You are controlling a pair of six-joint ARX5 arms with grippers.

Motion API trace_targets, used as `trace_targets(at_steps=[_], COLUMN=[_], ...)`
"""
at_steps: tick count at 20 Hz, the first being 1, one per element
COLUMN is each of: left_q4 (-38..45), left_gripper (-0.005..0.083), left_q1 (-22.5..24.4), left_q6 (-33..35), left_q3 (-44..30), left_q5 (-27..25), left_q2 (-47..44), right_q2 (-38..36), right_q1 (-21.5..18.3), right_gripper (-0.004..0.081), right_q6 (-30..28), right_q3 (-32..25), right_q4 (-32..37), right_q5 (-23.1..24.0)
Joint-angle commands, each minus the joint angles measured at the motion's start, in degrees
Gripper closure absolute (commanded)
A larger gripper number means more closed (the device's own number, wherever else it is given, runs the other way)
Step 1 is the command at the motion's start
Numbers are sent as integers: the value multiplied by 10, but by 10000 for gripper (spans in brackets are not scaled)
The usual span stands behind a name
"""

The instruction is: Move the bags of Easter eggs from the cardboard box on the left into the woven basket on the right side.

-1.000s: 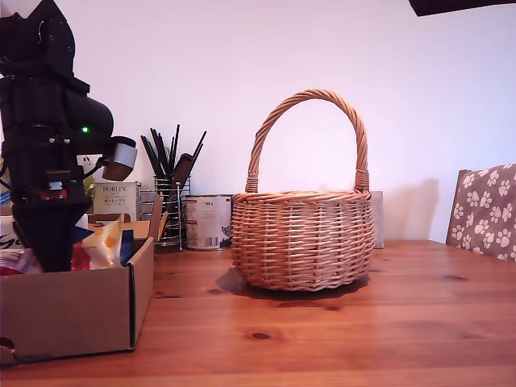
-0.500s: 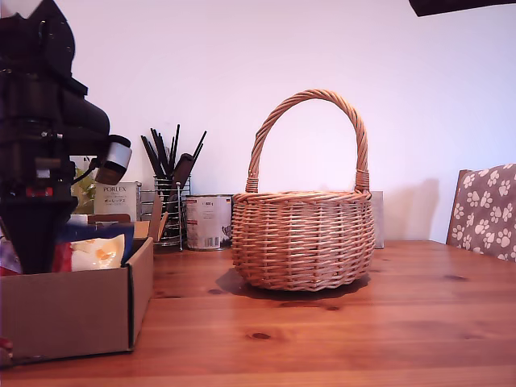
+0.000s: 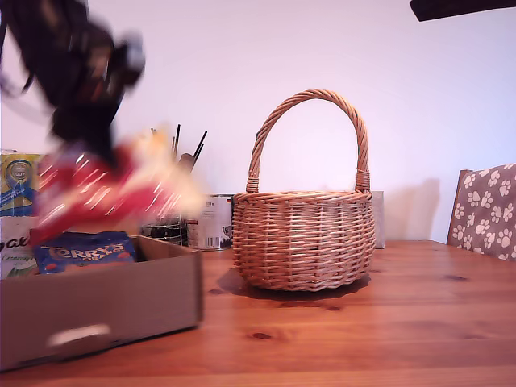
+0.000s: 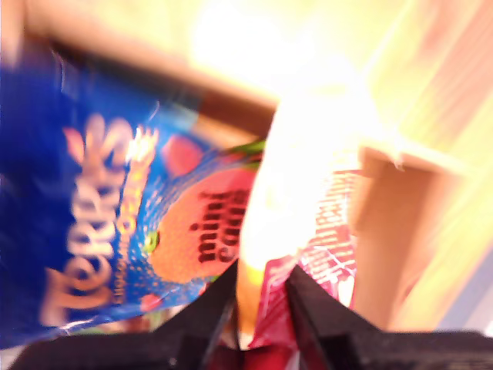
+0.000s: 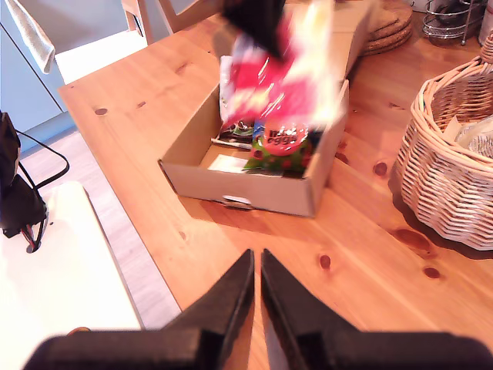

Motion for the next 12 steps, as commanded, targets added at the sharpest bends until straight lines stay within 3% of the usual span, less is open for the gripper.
trace_targets(at_steps=[1, 7, 12], left_q4=[33, 188, 362], left_gripper=[795, 795, 795], left_q1=[-15, -74, -134], left_q6=[-14, -83, -98], left_q3=[-3, -3, -3], left_q5=[14, 13, -40], left_q2=[-8, -13, 1], right_q2=[0, 0, 0], right_q1=[1, 1, 1], right_gripper=[783, 783, 783], right_q6=[-2, -9, -13], right_q3=[2, 2, 2], right_q4=[4, 4, 4], right_q5=[0, 0, 3])
